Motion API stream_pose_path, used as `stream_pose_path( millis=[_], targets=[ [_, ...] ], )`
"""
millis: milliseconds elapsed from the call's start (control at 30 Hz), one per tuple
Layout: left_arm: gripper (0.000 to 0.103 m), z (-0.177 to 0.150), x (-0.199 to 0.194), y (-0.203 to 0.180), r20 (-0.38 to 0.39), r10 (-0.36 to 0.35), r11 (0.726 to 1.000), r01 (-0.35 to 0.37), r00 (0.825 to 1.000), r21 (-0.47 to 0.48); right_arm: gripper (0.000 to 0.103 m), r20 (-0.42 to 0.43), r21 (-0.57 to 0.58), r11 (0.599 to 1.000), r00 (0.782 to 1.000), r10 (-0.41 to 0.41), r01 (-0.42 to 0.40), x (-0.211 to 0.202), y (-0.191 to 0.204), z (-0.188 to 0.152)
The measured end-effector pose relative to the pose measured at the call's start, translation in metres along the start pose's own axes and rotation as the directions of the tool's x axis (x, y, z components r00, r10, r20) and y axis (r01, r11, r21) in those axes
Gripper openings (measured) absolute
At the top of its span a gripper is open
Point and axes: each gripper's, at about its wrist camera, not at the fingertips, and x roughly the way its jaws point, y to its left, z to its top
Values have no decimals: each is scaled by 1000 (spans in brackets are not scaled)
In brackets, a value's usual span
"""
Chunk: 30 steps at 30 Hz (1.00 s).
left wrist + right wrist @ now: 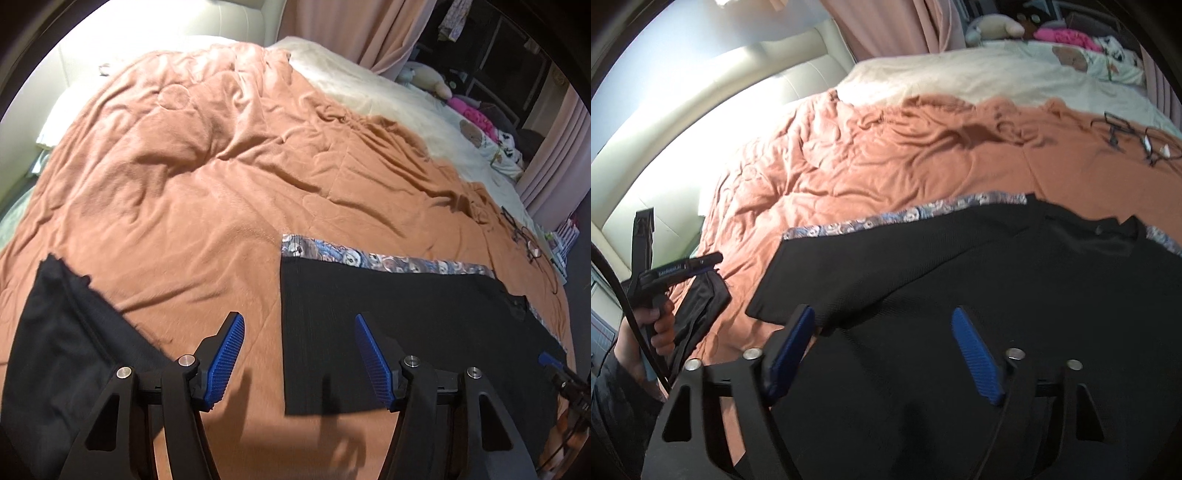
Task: Fold small clothes
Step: 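Lower the left tool to the side edge of the black T-shirt, then grasp the shirt's side edge with the left tool and fold it over the body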
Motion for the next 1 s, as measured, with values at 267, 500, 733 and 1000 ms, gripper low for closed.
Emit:
stream_pose_path(
  millis=[267, 500, 733, 1000],
  targets=[
    [63, 9, 59, 0, -67, 11, 1000, -12, 998, -11, 42, -69, 66, 998, 997, 29, -24, 54, -16, 17],
    [57, 15, 97, 7, -92, 52, 999, -52, 994, 2, 39, -114, 118, 991, 990, 79, -65, 94, -28, 17],
    [49, 20, 114, 8, -97, 23, 999, -26, 995, -23, 39, -128, 115, 989, 986, 107, -92, 111, -32, 17],
    [16, 21, 122, -6, -47, 76, 997, -74, 996, 32, 28, -139, 141, 980, 978, 158, -138, 120, -27, 14]
  ],
)
